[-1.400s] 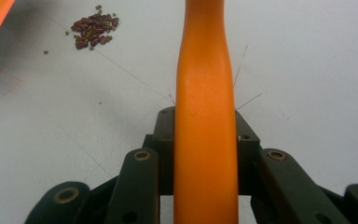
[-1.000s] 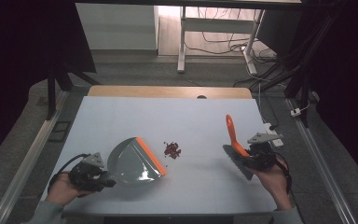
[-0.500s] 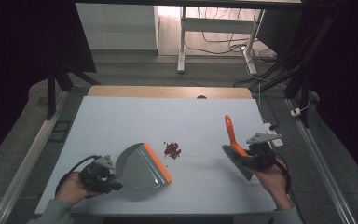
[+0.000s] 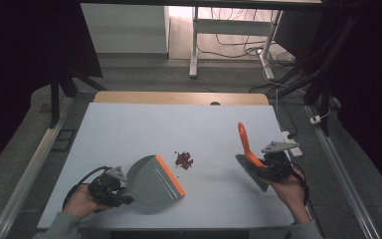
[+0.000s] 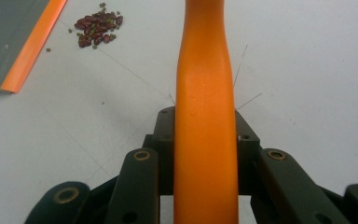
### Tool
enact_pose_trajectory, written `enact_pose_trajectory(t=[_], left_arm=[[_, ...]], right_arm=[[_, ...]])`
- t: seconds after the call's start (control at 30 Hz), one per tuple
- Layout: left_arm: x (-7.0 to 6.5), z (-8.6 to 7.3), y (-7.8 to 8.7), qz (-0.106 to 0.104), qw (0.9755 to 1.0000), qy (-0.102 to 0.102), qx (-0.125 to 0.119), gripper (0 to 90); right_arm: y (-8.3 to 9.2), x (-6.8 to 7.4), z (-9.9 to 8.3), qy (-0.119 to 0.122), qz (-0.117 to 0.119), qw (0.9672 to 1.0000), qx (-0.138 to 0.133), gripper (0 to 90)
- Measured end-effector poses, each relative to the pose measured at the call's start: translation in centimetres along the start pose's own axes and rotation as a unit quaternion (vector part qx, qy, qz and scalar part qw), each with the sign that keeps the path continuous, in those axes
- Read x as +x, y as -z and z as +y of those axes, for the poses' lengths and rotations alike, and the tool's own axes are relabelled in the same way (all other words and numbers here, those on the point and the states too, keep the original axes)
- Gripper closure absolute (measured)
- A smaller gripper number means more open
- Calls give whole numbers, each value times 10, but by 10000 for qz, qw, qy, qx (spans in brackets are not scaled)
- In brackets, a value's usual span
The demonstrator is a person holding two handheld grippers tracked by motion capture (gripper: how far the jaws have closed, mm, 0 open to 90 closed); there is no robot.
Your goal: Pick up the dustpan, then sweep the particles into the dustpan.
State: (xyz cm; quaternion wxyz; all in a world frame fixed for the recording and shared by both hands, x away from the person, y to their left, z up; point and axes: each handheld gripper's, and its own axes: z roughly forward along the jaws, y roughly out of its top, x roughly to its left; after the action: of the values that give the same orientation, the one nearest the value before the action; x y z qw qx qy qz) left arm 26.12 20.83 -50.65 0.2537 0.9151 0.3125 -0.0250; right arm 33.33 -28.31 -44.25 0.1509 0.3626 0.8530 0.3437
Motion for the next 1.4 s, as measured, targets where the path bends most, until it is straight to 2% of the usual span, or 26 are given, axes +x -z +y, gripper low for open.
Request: enact_pose_trajectory(t=[0.1, 0.27, 0.3, 0.47, 0.87, 1.2, 1.4], left_arm=[[0, 1, 0, -9, 10000, 7, -1, 614], [0, 0, 0, -12, 10000, 13, -2, 613], [0, 0, 0, -12, 10000, 11, -3, 614], [0, 0, 0, -12, 10000, 11, -4, 613], [-1, 0, 0, -41, 10000, -16, -23, 613], [-1, 1, -2, -59, 10000, -2, -34, 613], [-2, 2, -2, -42, 10000, -19, -44, 613]], right_arm=[[-2, 2, 9, 12, 9, 10000, -86, 709], [-16, 11, 22, 141, 144, 9998, -80, 709], [-26, 16, 30, 236, 181, 9995, -61, 709], [-50, 28, 50, 427, 291, 9987, 25, 709], [-91, 43, 89, 561, 417, 9974, 168, 709], [-121, 47, 100, 504, 472, 9971, 324, 709], [-134, 48, 108, 475, 393, 9972, 412, 709]])
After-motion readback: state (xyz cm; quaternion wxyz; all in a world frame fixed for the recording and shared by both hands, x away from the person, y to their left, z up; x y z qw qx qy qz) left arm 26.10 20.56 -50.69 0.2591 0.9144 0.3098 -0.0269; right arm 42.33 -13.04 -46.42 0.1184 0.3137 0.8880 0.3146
